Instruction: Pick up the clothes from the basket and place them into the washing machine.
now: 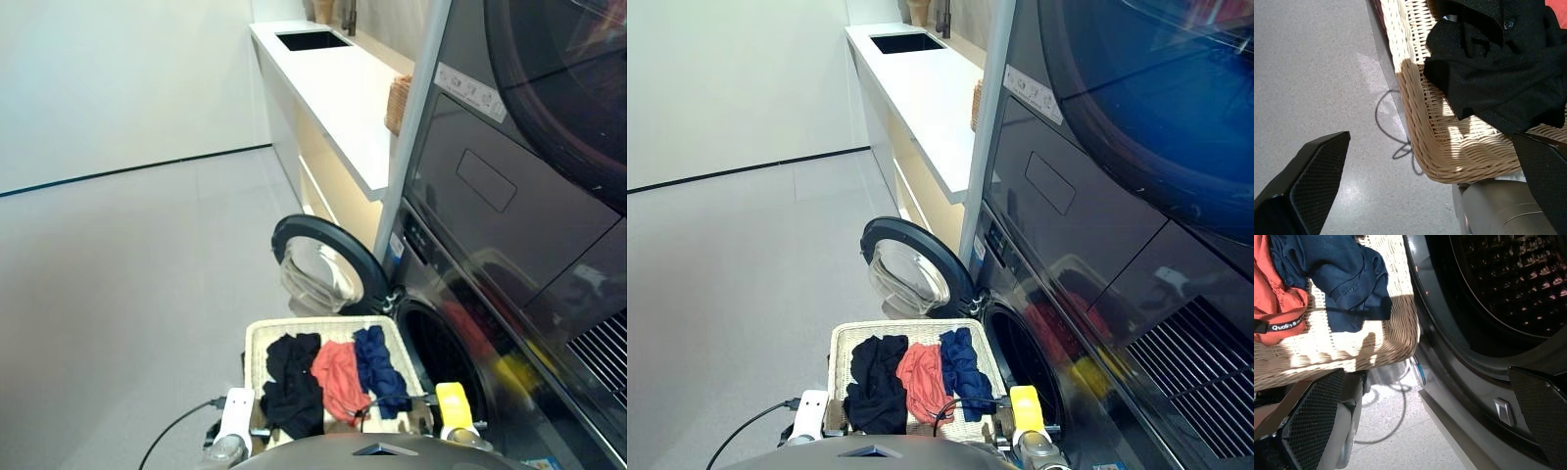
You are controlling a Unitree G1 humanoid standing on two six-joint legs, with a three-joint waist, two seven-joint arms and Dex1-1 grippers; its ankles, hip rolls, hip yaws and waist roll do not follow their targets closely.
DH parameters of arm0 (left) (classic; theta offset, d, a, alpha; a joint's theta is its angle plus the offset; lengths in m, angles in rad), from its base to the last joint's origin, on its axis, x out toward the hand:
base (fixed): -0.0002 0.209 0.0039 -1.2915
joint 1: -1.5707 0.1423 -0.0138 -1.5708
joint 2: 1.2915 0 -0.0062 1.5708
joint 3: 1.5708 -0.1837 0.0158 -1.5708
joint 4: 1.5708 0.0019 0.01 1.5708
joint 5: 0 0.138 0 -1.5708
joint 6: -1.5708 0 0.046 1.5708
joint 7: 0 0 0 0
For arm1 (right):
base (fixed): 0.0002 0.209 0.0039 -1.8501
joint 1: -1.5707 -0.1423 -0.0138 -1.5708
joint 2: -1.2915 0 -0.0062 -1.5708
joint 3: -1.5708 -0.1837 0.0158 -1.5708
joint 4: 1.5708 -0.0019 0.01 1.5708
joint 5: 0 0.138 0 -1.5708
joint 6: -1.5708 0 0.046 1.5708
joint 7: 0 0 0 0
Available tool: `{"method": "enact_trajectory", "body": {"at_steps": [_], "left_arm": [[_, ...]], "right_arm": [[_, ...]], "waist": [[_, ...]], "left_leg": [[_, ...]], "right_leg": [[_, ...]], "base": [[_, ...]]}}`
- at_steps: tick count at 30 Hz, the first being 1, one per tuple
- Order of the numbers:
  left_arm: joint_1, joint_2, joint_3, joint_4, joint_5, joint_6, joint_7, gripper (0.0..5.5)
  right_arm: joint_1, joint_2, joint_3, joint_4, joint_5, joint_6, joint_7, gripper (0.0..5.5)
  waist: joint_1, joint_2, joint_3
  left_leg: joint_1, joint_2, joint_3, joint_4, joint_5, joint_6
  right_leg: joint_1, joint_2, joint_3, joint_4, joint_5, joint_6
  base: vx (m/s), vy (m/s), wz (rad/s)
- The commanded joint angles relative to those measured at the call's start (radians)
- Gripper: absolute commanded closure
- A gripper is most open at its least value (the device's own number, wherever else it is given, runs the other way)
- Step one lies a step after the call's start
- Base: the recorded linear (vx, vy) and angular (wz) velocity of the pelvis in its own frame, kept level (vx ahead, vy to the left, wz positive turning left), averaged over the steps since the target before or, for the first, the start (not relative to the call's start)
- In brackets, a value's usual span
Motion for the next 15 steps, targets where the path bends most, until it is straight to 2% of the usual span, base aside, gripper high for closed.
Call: {"method": "enact_trajectory", "body": {"at_steps": [1, 15], "left_arm": [[-0.074, -0.015, 0.001, 0.036, 0.011, -0.031, -0.015, 0.0], [-0.073, -0.018, 0.008, 0.057, 0.008, -0.023, -0.019, 0.0]], "right_arm": [[-0.047, 0.005, 0.031, 0.031, -0.032, -0.031, 0.009, 0.0], [-0.045, 0.007, 0.032, 0.033, -0.029, -0.029, 0.012, 0.0]], "waist": [[-0.007, -0.022, 0.0], [-0.006, -0.022, 0.0]], "left_leg": [[-0.028, -0.008, 0.054, 0.0, 0.032, -0.044], [-0.029, -0.009, 0.053, 0.0, 0.031, -0.044]], "right_leg": [[0.014, -0.01, 0.014, 0.031, -0.038, 0.071], [0.015, -0.01, 0.012, 0.027, -0.037, 0.071]], "base": [[0.0, 0.0, 0.0], [0.0, 0.0, 0.0]]}}
